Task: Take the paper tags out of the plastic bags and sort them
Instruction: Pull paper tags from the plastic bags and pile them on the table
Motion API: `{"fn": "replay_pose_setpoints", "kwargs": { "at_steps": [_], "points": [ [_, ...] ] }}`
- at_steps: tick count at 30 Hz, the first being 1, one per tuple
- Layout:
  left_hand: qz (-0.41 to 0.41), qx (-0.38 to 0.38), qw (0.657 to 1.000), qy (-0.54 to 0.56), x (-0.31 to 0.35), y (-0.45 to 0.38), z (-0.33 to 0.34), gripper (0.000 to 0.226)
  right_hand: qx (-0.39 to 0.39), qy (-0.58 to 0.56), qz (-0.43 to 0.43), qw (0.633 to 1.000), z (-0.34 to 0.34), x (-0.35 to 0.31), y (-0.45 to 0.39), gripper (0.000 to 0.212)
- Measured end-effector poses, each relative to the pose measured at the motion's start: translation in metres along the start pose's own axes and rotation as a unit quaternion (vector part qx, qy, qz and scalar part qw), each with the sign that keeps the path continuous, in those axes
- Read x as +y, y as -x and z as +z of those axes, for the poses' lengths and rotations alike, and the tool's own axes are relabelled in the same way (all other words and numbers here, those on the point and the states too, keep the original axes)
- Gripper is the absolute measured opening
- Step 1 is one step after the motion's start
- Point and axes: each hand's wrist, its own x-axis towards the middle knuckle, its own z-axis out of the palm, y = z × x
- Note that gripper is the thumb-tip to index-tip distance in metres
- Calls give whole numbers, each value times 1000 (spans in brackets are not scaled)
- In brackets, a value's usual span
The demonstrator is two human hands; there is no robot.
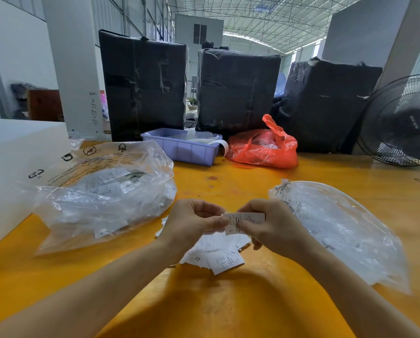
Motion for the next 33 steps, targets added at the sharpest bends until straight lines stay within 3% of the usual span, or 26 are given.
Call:
{"fn": "replay_pose_setpoints", "kwargs": {
  "at_steps": [4, 9, 13, 15, 21, 33],
  "points": [
    [-30, 21, 997, 65, 0, -1, 1, 19, -2, -24, 0, 1000, -1, -1, 0, 2],
    [-46, 40, 985, 160, 5, 0, 3, 43, -36, 10, 3, 999, 0, 1, 0, 3],
    [-35, 52, 986, 153, 6, 1, 5, 53, -81, -12, 3, 997, 0, 2, 1, 2],
    [-18, 65, 989, 132, 6, 1, 4, 54, -62, -64, 5, 996, -2, 0, 1, 3],
    [2, 84, 993, 85, 3, 0, 1, 55, 88, -123, 0, 989, -6, -4, 0, 11],
    [-24, 51, 994, 88, 5, 2, 2, 47, 147, -106, -20, 983, -1, -8, 3, 13]
  ]
}}
